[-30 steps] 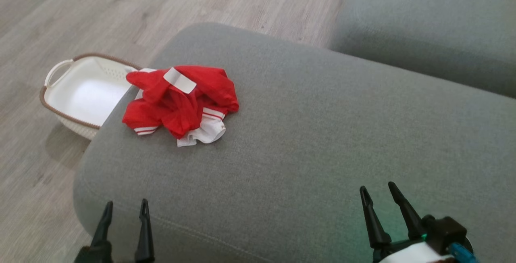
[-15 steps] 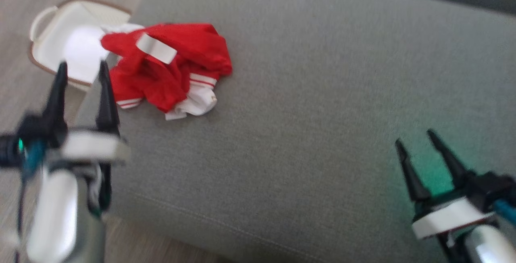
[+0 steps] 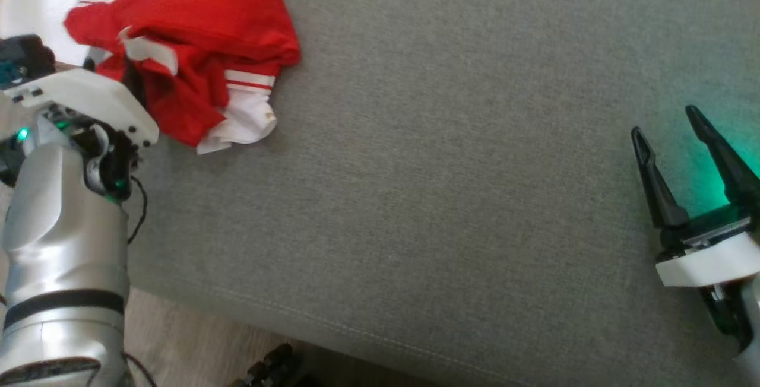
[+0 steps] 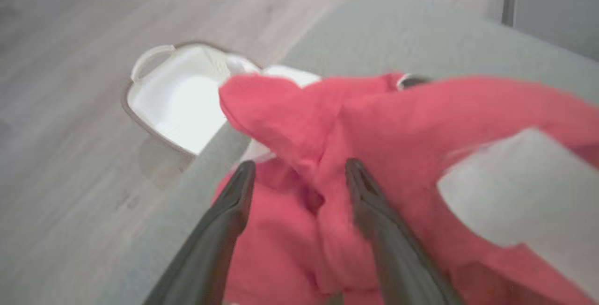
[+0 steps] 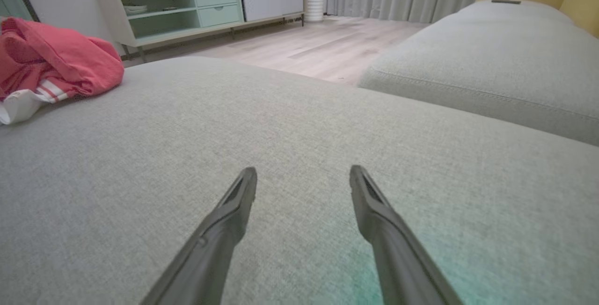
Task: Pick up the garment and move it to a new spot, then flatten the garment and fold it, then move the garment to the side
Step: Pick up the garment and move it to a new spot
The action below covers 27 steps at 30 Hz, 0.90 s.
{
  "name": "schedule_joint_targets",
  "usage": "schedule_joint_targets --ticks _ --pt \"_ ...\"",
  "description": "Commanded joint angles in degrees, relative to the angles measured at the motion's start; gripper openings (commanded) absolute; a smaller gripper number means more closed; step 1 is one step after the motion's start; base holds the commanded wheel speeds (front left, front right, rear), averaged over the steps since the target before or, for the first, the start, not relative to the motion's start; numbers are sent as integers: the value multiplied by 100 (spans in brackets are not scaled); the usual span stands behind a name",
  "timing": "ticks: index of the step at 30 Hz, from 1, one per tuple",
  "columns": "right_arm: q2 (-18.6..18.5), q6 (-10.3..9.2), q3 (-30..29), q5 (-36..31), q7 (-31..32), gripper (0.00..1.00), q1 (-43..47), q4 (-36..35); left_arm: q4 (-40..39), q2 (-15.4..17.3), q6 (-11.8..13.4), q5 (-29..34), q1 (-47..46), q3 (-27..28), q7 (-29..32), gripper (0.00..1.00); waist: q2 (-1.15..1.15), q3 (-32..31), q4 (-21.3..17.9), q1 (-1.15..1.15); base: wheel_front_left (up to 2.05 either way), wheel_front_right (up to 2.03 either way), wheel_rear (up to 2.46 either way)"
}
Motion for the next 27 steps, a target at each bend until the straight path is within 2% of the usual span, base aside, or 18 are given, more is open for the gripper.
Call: schedule_joint_targets --ticks 1,10,11,12,13,20,27 --pt "-160 37 44 33 -62 100 -43 -201 1 301 -34 -37 -200 199 -5 100 0 143 -114 -1 0 0 0" --pt "-186 37 30 25 -62 100 -155 -291 1076 143 -284 -456 -450 361 -332 100 0 311 -300 -1 0 0 0" --pt "-177 37 27 19 -62 100 -160 -296 1172 152 -321 -473 -466 346 -382 71 0 316 -318 -1 0 0 0" --pt "-165 37 20 13 -62 100 -165 -300 1259 168 -345 -484 -479 336 -452 32 0 311 -341 -1 0 0 0" --pt "-157 37 13 10 -62 100 -171 -298 1338 183 -373 -487 -494 311 -515 0 0 303 -363 -1 0 0 0" --pt "136 37 73 -37 -62 100 -198 -189 1340 529 -491 -385 -449 89 -1752 0 0 -230 -584 -1 0 0 0" --pt "712 37 203 -33 -62 100 -116 22 354 815 -514 -313 -181 -167 -1947 0 0 -1199 -900 -1 0 0 0"
